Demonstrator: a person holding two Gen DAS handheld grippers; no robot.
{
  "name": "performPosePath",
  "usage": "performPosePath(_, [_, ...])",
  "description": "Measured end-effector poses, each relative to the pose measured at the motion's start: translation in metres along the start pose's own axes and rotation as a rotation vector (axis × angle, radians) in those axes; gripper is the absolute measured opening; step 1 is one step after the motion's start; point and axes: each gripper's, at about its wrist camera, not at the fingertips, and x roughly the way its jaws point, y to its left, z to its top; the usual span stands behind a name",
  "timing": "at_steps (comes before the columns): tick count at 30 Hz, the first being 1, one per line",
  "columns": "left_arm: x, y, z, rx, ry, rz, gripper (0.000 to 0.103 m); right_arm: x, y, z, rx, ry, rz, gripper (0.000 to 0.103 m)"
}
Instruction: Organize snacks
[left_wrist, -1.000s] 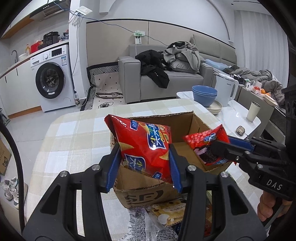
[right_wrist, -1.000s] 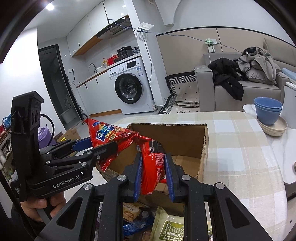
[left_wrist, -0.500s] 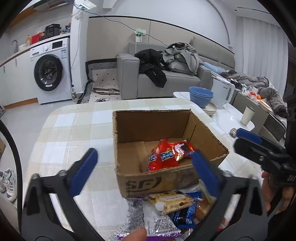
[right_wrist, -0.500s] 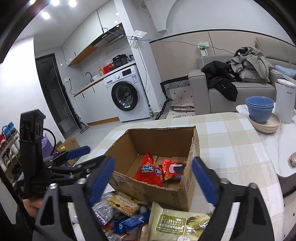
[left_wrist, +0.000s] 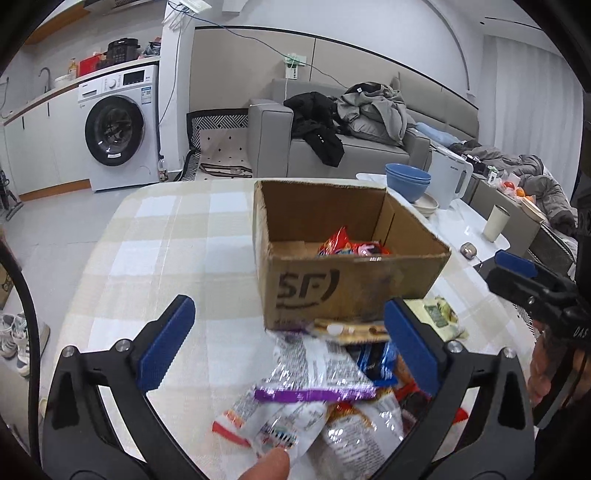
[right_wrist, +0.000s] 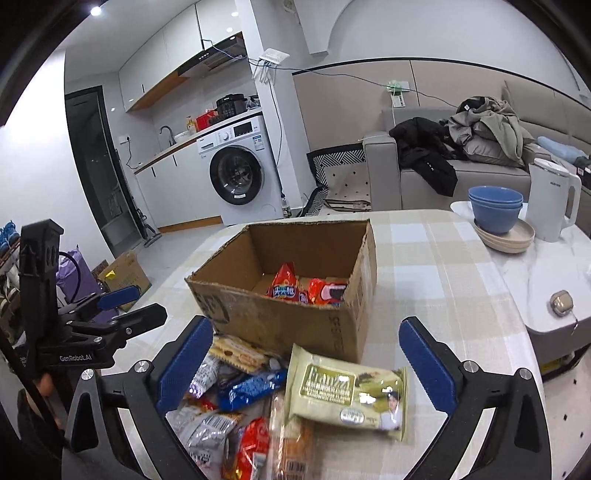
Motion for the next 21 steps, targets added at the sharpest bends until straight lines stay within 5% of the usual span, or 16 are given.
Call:
performPosePath(11, [-0.022,0.004,-0.036,0.029,-0.008,0.064,0.102,-0.011,-0.007,-0.03,0.026,0.043,-0.005,0.103])
performPosePath(21, [-0.021,-0.001,-0.051,0.066,0.06,0.037,0.102,-0.009,-0.009,-0.043,0.047,0.08,0.0,0.103])
